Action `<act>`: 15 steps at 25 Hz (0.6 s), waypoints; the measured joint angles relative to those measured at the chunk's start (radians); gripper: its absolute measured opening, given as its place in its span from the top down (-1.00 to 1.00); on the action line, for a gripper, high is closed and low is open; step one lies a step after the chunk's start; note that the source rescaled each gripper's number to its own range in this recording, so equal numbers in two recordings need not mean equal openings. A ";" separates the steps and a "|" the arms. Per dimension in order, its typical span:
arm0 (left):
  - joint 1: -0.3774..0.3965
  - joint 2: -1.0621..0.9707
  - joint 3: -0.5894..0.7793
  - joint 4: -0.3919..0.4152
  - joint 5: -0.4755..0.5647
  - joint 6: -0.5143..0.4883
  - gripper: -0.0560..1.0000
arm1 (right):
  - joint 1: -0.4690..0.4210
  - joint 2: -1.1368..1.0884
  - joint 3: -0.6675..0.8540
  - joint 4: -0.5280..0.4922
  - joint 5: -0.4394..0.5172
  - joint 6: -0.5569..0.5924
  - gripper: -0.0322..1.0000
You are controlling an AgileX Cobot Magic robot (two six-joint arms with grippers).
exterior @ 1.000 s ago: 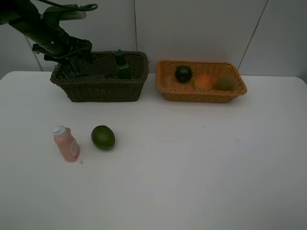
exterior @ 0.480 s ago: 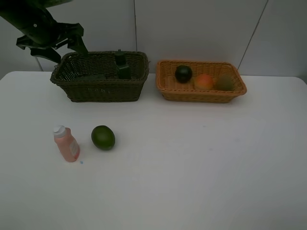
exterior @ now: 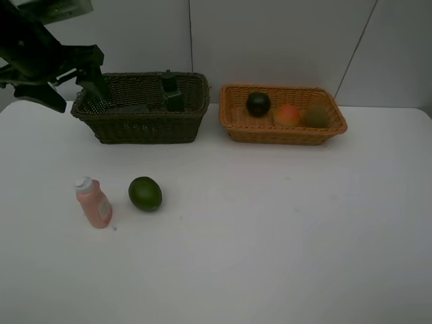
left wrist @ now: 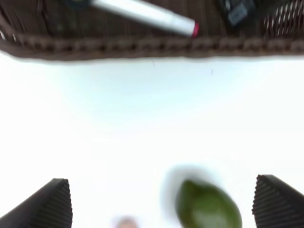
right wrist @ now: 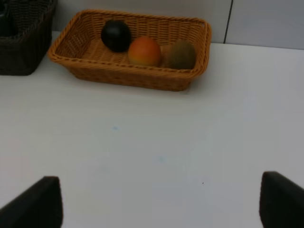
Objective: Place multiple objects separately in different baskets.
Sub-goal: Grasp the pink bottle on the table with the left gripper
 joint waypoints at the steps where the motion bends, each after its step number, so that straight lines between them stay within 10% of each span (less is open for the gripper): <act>1: -0.023 -0.003 0.008 0.028 0.005 -0.030 -1.00 | 0.000 0.000 0.000 0.000 0.000 0.000 -1.00; 9: -0.239 -0.004 0.015 0.301 0.049 -0.343 -1.00 | 0.000 0.000 0.000 0.000 0.000 0.000 -1.00; 15: -0.328 -0.004 0.021 0.357 0.121 -0.460 -1.00 | 0.000 0.000 0.000 0.000 0.000 0.000 -1.00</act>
